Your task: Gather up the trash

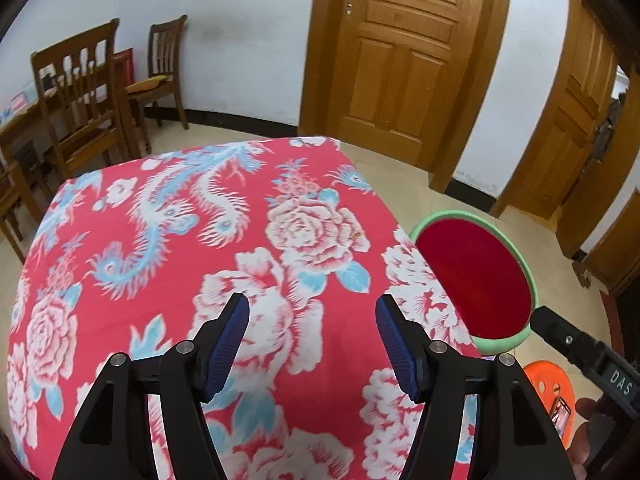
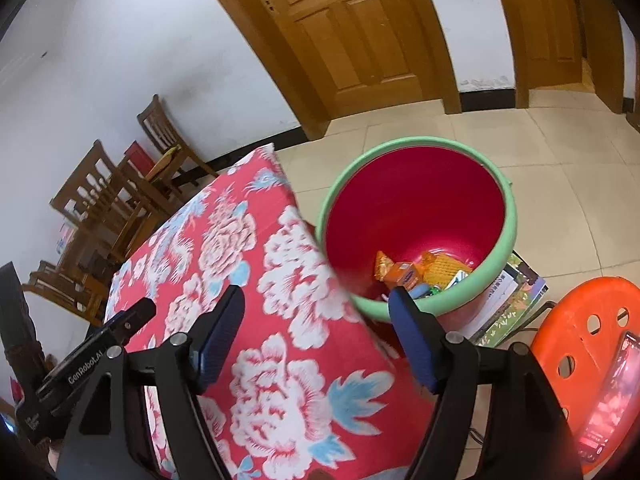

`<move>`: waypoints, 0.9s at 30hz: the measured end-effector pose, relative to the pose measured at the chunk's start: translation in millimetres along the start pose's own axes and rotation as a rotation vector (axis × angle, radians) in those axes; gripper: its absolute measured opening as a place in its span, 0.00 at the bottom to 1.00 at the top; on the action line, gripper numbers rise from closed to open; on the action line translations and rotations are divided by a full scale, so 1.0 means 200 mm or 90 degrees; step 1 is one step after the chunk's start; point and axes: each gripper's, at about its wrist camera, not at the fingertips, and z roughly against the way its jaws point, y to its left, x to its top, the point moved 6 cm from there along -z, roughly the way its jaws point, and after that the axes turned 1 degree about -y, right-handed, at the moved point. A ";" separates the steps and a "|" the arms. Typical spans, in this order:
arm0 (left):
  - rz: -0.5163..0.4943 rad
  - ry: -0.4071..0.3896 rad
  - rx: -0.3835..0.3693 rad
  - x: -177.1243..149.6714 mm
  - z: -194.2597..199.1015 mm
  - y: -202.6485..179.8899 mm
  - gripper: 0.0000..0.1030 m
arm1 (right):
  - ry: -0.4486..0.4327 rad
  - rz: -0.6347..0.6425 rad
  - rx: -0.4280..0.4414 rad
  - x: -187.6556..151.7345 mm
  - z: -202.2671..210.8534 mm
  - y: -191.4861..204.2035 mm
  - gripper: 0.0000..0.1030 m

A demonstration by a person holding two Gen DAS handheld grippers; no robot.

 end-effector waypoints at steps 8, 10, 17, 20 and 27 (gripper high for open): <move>0.019 -0.009 0.012 -0.05 0.08 0.08 0.67 | -0.003 0.042 0.019 -0.08 0.05 0.14 0.80; 0.021 -0.009 0.014 -0.06 0.09 0.09 0.67 | -0.002 0.051 0.017 -0.10 0.05 0.17 0.81; 0.026 -0.011 0.024 -0.10 0.13 0.12 0.68 | -0.010 0.076 0.005 -0.14 0.07 0.22 0.84; 0.030 -0.014 0.030 -0.11 0.14 0.13 0.68 | -0.010 0.080 0.005 -0.15 0.07 0.23 0.84; 0.033 -0.018 0.038 -0.11 0.16 0.15 0.68 | -0.008 0.081 0.004 -0.15 0.06 0.24 0.84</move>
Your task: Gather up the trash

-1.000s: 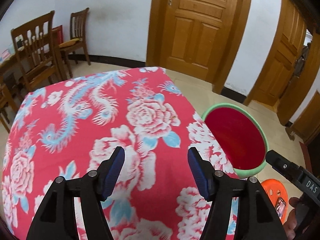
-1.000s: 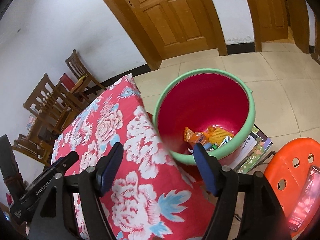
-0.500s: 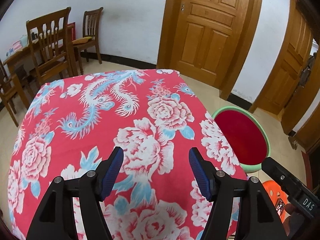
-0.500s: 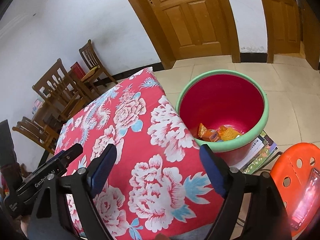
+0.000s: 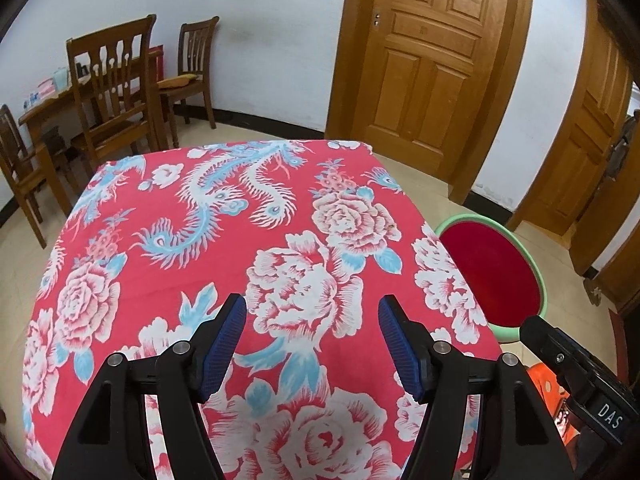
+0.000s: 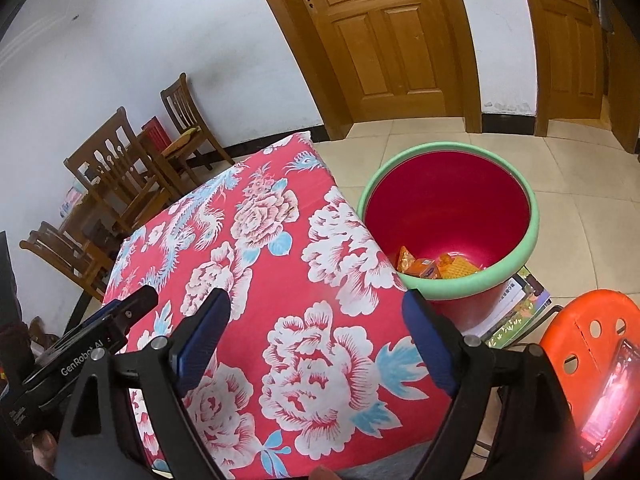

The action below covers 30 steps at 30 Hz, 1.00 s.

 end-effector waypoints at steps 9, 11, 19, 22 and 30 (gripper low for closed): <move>0.004 -0.003 0.004 0.00 0.00 0.01 0.68 | 0.001 0.000 0.000 0.00 0.00 0.00 0.84; 0.003 -0.004 0.004 0.00 0.00 0.01 0.68 | 0.001 -0.001 0.001 0.00 0.00 0.00 0.84; -0.001 -0.006 0.004 0.00 0.01 0.00 0.68 | 0.000 0.000 0.001 0.00 0.00 0.00 0.84; -0.001 -0.006 0.004 0.00 0.01 0.00 0.68 | 0.001 0.000 0.001 0.00 0.00 0.00 0.84; -0.001 -0.007 0.004 0.00 0.01 0.00 0.68 | 0.001 0.000 0.000 0.00 0.00 0.00 0.84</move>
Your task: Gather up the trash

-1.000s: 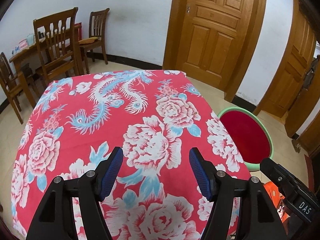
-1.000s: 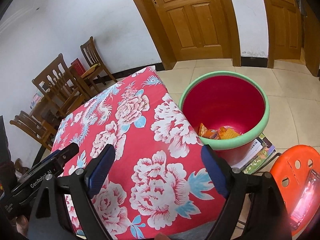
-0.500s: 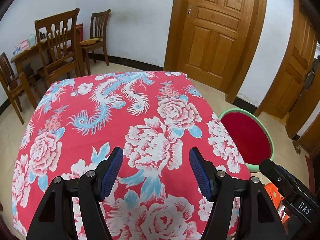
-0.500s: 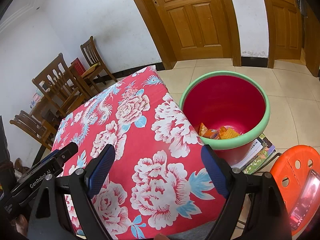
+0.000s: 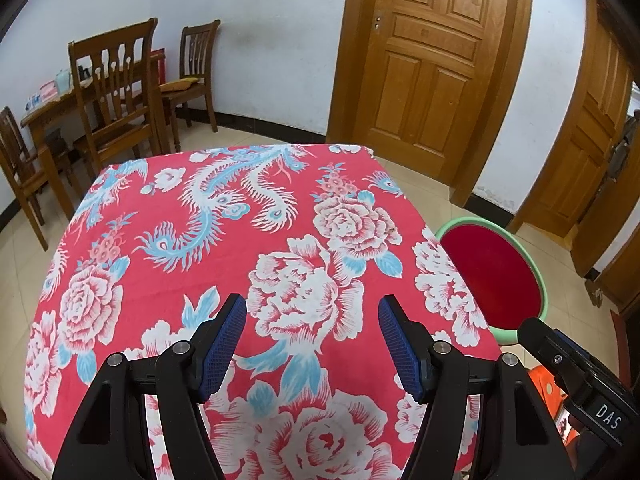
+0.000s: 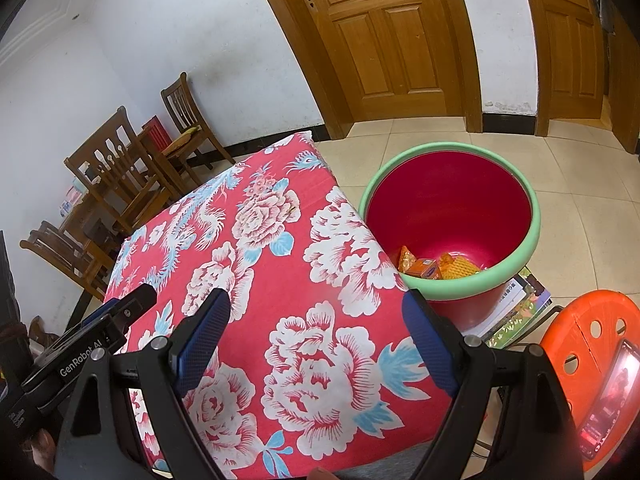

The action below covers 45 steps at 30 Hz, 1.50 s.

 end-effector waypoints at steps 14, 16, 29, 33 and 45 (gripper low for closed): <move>-0.005 0.000 0.001 0.02 0.00 -0.01 0.68 | 0.000 0.000 0.000 0.00 0.00 0.00 0.84; -0.005 0.000 0.001 0.03 0.01 -0.01 0.68 | 0.000 0.000 0.001 0.00 0.00 0.00 0.84; -0.005 0.000 0.001 0.02 0.01 -0.01 0.68 | 0.000 0.001 0.001 0.00 0.00 0.00 0.84; -0.005 0.000 0.001 0.02 0.01 -0.01 0.68 | 0.001 0.000 0.000 0.00 0.00 0.00 0.84; -0.005 0.001 0.001 0.02 0.01 -0.01 0.68 | 0.001 0.000 0.000 0.00 0.00 0.00 0.85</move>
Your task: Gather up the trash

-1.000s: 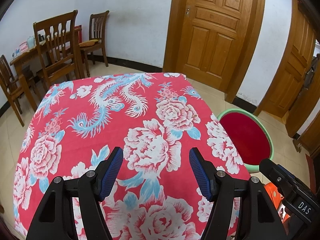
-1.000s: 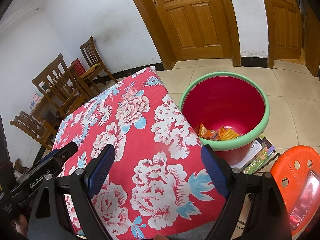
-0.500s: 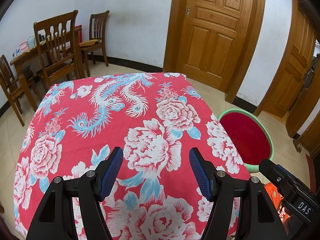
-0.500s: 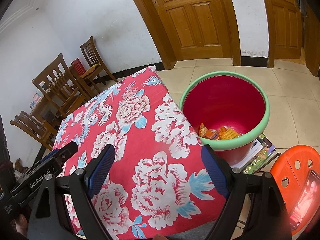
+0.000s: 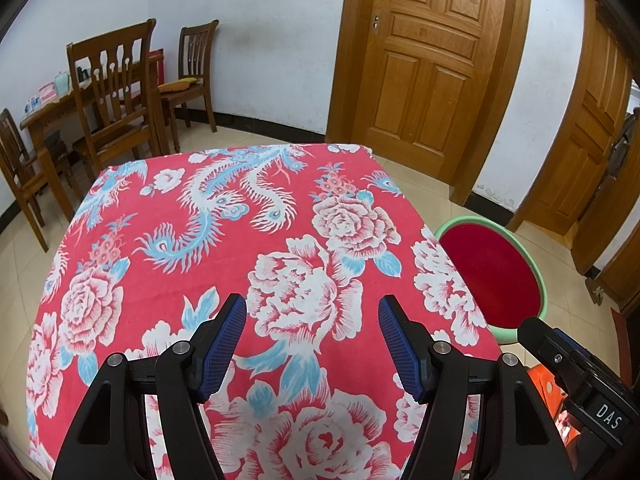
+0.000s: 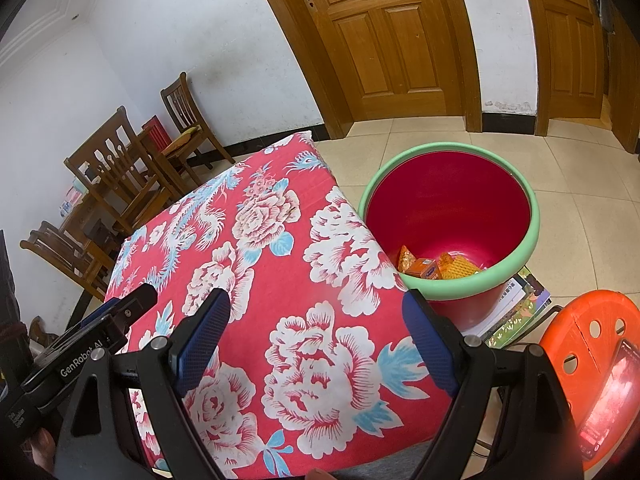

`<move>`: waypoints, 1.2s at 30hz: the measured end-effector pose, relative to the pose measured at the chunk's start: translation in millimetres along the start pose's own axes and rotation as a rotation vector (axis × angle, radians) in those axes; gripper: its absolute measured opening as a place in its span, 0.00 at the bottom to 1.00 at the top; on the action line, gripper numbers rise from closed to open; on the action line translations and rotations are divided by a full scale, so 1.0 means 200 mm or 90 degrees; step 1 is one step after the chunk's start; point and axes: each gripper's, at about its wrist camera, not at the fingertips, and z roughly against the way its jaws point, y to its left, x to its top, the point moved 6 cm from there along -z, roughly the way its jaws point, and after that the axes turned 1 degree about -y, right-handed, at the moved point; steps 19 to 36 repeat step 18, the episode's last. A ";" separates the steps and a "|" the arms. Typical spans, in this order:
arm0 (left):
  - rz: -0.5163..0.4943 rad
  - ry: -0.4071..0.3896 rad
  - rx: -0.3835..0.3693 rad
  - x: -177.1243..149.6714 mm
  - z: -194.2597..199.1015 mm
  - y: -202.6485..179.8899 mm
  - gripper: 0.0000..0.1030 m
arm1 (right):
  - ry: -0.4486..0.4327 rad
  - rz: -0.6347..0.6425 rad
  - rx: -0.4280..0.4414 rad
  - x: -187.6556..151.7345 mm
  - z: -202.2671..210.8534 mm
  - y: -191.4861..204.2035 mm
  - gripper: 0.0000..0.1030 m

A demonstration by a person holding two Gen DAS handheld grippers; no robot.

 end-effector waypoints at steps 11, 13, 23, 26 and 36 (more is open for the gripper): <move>0.000 0.001 0.000 0.00 0.00 0.00 0.68 | 0.000 0.000 0.000 0.00 0.00 0.00 0.85; 0.000 0.001 0.000 0.00 0.00 0.00 0.68 | 0.001 -0.001 -0.001 0.00 0.00 0.00 0.85; -0.001 0.004 0.000 -0.01 -0.01 0.00 0.68 | 0.001 0.000 0.000 0.00 0.00 0.00 0.85; -0.001 0.004 0.000 -0.01 -0.01 0.00 0.68 | 0.001 0.000 0.000 0.00 0.00 0.00 0.85; -0.001 0.004 0.000 -0.01 -0.01 0.00 0.68 | 0.001 0.000 0.000 0.00 0.00 0.00 0.85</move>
